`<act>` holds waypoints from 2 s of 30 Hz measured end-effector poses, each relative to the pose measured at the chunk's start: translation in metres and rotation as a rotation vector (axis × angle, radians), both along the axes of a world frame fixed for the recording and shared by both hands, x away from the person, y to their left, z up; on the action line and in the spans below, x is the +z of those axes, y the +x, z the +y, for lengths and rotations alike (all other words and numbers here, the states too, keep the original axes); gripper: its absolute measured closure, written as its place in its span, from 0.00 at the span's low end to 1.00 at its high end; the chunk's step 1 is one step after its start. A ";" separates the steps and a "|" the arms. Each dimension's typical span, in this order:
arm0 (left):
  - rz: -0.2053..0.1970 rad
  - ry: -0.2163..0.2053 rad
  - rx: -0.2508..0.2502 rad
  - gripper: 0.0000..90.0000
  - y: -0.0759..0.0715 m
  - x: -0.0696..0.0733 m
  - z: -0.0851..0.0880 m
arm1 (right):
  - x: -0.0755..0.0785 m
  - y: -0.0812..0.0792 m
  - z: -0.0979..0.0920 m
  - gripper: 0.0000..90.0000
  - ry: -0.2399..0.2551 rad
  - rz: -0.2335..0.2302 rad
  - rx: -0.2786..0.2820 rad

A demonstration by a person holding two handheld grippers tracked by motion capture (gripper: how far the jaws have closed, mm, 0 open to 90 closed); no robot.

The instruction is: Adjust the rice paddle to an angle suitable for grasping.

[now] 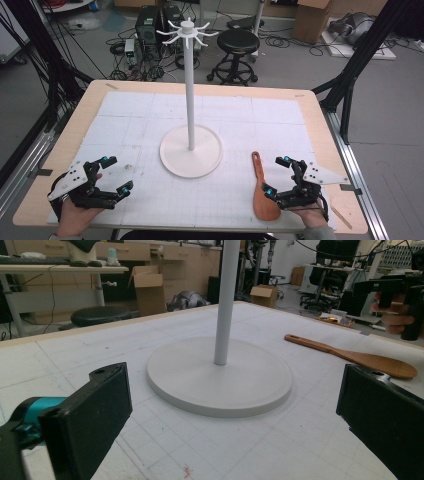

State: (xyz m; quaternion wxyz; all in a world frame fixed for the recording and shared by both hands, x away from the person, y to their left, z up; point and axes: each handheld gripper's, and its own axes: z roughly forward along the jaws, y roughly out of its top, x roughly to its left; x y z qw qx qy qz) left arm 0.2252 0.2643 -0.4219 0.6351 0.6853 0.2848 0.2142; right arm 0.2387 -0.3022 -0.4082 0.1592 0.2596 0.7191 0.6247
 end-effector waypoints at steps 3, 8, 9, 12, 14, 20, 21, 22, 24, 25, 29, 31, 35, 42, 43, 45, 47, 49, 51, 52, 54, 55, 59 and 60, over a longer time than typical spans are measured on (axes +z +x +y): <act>0.000 0.000 0.001 0.02 0.000 0.000 0.000 | 0.000 0.000 0.000 0.00 -0.005 -0.007 -0.005; 0.006 0.003 -0.001 0.02 0.001 0.000 -0.001 | 0.000 0.001 0.000 0.01 -0.006 0.005 -0.019; 0.006 0.003 -0.001 0.02 0.001 0.000 -0.001 | -0.001 0.001 0.000 0.01 -0.007 0.007 -0.024; 0.006 0.005 -0.002 0.02 0.001 -0.001 -0.002 | -0.001 0.002 -0.001 0.09 -0.009 0.018 -0.035; 0.008 0.004 -0.004 0.02 0.001 -0.001 -0.002 | 0.000 0.001 -0.002 0.23 -0.013 0.012 -0.035; 0.013 0.012 -0.018 0.02 0.001 -0.001 -0.004 | 0.000 0.000 -0.001 0.46 -0.029 0.020 -0.048; 0.011 0.016 -0.017 0.02 0.001 -0.001 -0.004 | 0.000 0.000 -0.001 0.50 -0.032 0.017 -0.051; 0.014 0.019 -0.018 0.02 0.001 -0.001 -0.004 | 0.000 0.000 -0.001 0.55 -0.039 0.014 -0.055; 0.018 0.017 -0.020 0.02 0.001 -0.002 -0.005 | 0.000 -0.001 -0.001 0.63 -0.047 0.006 -0.066; 0.018 0.017 -0.020 0.02 0.001 -0.002 -0.005 | 0.001 -0.001 -0.001 0.69 -0.053 0.000 -0.074; 0.018 0.025 -0.018 0.02 0.001 -0.002 -0.005 | 0.000 -0.001 -0.002 0.93 -0.082 -0.007 -0.105; 0.016 0.024 -0.018 0.02 0.001 -0.001 -0.005 | 0.000 -0.001 -0.003 0.97 -0.079 -0.005 -0.105; 0.017 0.020 -0.023 0.02 0.000 -0.001 -0.006 | 0.000 0.000 -0.005 0.99 -0.075 -0.001 -0.097; 0.021 0.026 -0.024 0.02 0.001 -0.002 -0.007 | -0.005 0.003 -0.010 0.99 -0.095 0.009 -0.115; 0.021 0.026 -0.024 0.02 0.001 -0.002 -0.007 | -0.006 0.004 -0.011 0.99 -0.104 0.014 -0.119; 0.025 0.033 -0.025 0.02 0.001 -0.002 -0.007 | -0.010 0.008 -0.014 0.99 -0.132 0.037 -0.138; 0.026 0.033 -0.025 0.02 0.002 -0.003 -0.008 | -0.013 0.012 -0.016 0.99 -0.148 0.066 -0.154; 0.029 0.036 -0.029 0.02 0.002 -0.003 -0.008 | -0.016 0.015 -0.018 0.99 -0.154 0.094 -0.161; 0.030 0.036 -0.029 0.02 0.002 -0.003 -0.009 | -0.019 0.019 -0.019 0.99 -0.162 0.116 -0.162; 0.030 0.042 -0.029 0.02 0.002 -0.003 -0.009 | -0.020 0.021 -0.019 0.99 -0.163 0.134 -0.163; 0.034 0.042 -0.030 0.02 0.002 -0.003 -0.009 | -0.022 0.024 -0.019 0.99 -0.172 0.142 -0.151; 0.035 0.041 -0.029 0.02 0.002 -0.004 -0.009 | -0.023 0.025 -0.018 0.99 -0.177 0.148 -0.146; 0.034 0.046 -0.033 0.02 0.002 -0.004 -0.009 | -0.027 0.029 -0.016 0.99 -0.204 0.170 -0.133; 0.034 0.047 -0.033 0.02 0.002 -0.004 -0.009 | -0.028 0.030 -0.016 0.99 -0.213 0.173 -0.131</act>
